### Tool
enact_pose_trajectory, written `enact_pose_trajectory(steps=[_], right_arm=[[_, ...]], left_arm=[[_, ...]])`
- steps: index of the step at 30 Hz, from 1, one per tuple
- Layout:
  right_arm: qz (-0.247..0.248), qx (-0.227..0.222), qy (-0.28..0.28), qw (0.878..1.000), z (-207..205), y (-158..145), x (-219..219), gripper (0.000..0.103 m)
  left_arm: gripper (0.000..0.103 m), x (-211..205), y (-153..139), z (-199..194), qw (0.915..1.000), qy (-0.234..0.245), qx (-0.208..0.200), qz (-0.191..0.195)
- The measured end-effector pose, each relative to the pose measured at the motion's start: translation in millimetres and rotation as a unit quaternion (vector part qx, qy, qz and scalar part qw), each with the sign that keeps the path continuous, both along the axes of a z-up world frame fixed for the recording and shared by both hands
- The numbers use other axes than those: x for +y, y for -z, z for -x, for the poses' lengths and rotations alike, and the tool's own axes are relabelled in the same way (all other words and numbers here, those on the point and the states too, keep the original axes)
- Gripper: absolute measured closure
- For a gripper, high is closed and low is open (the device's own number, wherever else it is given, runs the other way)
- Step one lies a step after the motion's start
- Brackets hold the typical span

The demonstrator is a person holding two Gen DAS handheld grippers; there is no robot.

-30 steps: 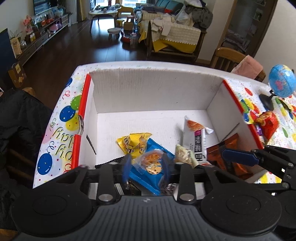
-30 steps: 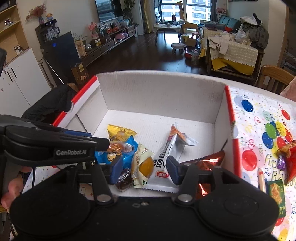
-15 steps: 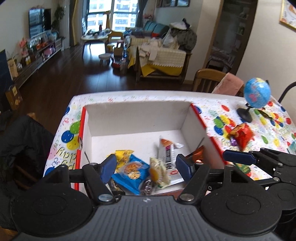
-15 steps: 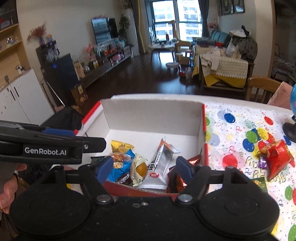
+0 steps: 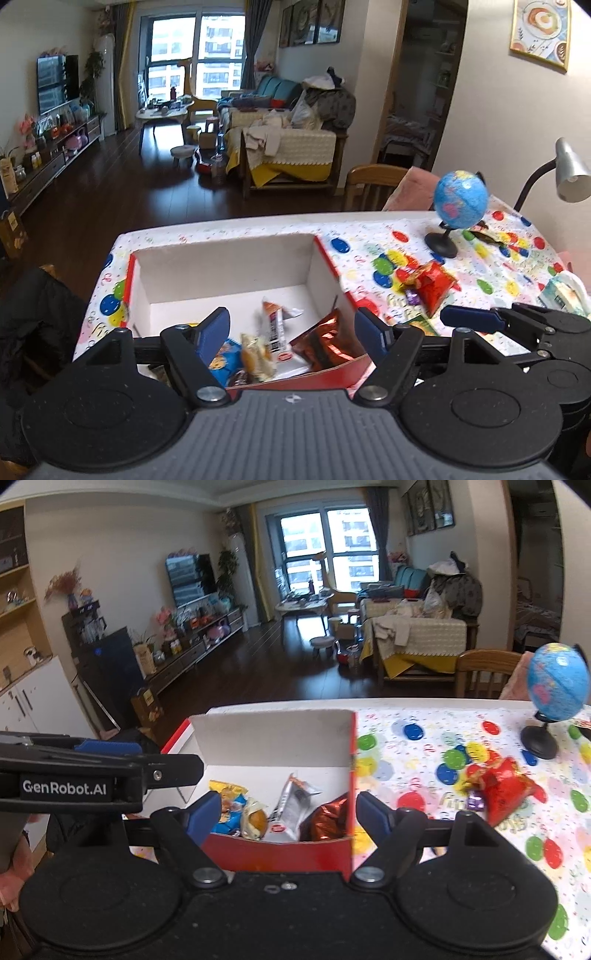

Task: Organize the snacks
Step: 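Withdraw both tools from the box toward the remaining snacks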

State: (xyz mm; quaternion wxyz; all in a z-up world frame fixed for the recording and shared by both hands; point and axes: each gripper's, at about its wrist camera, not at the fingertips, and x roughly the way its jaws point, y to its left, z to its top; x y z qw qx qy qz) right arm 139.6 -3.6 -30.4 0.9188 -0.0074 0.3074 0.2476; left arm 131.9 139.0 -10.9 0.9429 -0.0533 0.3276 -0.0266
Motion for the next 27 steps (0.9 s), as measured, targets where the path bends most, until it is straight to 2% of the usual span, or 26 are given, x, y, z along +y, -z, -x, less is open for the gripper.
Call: enact_pose_trajectory(steps=[3,5,10,14,18,23,27], right_arm=[[-0.006,-0.005,0.010,1.000,4,-2,-17,0.023],[-0.010,-0.006,0.018,1.000,6,-3,-28,0.023],[-0.020,-0.010,0.035,0.999,7,-6,-60,0.020],[-0.022,-0.018,0.053,0.998,6,-5,-86,0.005],[-0.025,-0.023,0.064,0.997,0,-2,-111,0.001],[-0.028,-0.021,0.080,0.996,-12,5,-146,0.001],[-0.025,-0.020,0.090,0.995,-22,12,-173,0.000]], left_arm=[[0.027,-13,-5,0,1.0000,0.007,-0.003,0.002],[0.022,-22,-7,1,0.9999,0.009,-0.006,0.000],[0.021,-44,-8,0,0.9998,0.009,-0.014,0.011],[0.019,-64,-7,-1,0.9993,0.015,-0.025,0.024],[0.018,-88,-3,-6,0.9987,0.021,-0.033,0.033],[0.017,-120,7,-19,0.9994,0.011,-0.024,0.023],[0.017,-140,15,-32,0.9994,0.003,-0.017,0.029]])
